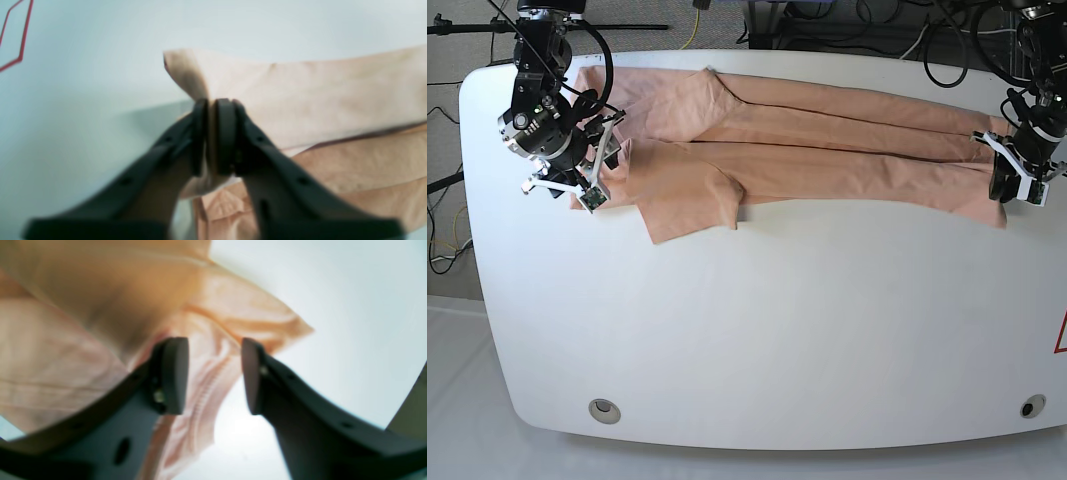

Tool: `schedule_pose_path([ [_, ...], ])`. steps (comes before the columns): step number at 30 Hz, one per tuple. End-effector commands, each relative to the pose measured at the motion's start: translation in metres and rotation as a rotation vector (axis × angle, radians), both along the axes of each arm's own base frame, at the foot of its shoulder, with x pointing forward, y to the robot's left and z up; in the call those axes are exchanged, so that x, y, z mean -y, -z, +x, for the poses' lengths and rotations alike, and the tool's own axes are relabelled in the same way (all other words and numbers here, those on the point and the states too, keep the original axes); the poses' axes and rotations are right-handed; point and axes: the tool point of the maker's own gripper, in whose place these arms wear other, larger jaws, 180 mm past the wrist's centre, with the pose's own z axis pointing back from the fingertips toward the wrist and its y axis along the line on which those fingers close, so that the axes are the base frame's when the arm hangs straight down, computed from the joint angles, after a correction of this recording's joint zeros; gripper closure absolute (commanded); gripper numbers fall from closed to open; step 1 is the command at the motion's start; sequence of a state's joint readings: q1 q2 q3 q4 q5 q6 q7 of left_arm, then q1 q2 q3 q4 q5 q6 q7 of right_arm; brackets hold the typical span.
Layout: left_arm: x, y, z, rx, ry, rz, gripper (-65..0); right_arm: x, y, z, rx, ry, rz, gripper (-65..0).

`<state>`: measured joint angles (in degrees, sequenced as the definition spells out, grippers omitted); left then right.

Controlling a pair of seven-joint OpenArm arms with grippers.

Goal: Fold the T-shirt properly
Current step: 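Open the right gripper and grasp the loose sleeve flap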

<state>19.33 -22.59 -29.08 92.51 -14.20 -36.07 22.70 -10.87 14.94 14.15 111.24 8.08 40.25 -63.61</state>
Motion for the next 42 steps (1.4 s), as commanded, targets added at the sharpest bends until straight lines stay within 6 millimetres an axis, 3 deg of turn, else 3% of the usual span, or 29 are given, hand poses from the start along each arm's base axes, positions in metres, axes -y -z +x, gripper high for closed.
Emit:
schedule_pose_path([
  [1, 0.000, -0.014, 0.004, 0.049, 0.016, 0.010, -14.8, 0.000, -0.014, 0.009, 0.062, -0.008, 0.012, -36.9],
  [11, 0.001, -0.011, 0.001, 0.038, 0.020, 0.003, -15.5, -0.002, -0.013, 0.007, 0.059, -0.007, 0.018, -33.5],
  [19, 0.003, -0.011, 0.002, 0.031, 0.021, 0.000, -9.4, -0.006, -0.010, 0.006, 0.058, -0.004, 0.034, -12.4],
  [21, 0.002, -0.010, 0.002, 0.028, 0.018, 0.000, -7.8, -0.007, -0.009, 0.005, 0.056, -0.003, 0.038, -9.9],
  [31, 0.000, -0.012, 0.002, 0.036, 0.015, 0.004, -10.7, 0.005, -0.017, 0.006, 0.077, 0.017, 0.002, -27.5],
  [33, -0.002, -0.012, 0.003, 0.041, 0.004, 0.001, -13.6, -0.004, -0.019, 0.010, 0.089, -0.002, 0.019, -34.0],
  [37, -0.006, -0.012, 0.004, 0.036, -0.021, 0.004, -20.6, -0.005, -0.021, 0.014, 0.101, -0.004, 0.028, -37.2],
  [42, -0.009, -0.014, 0.011, 0.047, -0.042, 0.005, -29.1, -0.018, -0.024, 0.032, 0.127, -0.002, 0.131, -36.1],
])
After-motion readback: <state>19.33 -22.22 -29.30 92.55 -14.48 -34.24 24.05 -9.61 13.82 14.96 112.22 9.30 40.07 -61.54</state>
